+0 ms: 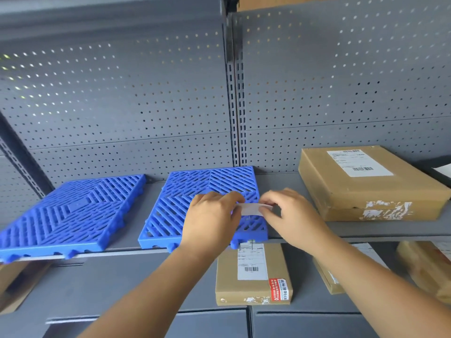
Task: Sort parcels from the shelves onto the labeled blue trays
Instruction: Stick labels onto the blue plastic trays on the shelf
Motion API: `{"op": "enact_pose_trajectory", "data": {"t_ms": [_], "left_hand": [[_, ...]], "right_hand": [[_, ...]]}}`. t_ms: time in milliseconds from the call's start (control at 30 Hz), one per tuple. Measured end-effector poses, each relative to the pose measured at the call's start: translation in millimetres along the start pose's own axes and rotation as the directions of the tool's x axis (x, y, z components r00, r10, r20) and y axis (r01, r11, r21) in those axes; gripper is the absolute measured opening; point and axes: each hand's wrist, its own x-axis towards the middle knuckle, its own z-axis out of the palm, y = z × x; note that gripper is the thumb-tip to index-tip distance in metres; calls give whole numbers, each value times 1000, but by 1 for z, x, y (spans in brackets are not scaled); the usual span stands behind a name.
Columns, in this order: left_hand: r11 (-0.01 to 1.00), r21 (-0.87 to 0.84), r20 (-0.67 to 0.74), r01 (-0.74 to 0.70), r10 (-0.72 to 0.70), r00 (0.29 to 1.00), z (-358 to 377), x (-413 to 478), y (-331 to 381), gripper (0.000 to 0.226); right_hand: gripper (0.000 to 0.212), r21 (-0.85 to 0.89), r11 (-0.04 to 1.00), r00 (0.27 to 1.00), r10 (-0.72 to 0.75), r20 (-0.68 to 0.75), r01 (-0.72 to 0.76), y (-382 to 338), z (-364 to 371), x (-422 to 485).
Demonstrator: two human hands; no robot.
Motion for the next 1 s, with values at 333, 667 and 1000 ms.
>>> {"op": "enact_pose_trajectory", "data": {"t_ms": [333, 667, 1000], "left_hand": [[997, 36, -25, 69, -68, 997, -47, -22, -104, 4], [998, 20, 56, 61, -62, 997, -105, -55, -250, 3], [1000, -21, 6, 21, -21, 1000, -151, -87, -353, 11]], "right_hand": [[2, -9, 996, 996, -89, -22, 88, -87, 65, 37], [6, -39, 992, 991, -121, -57, 118, -203, 171, 69], [4, -64, 995, 992, -84, -92, 78, -285, 248, 82]]}}
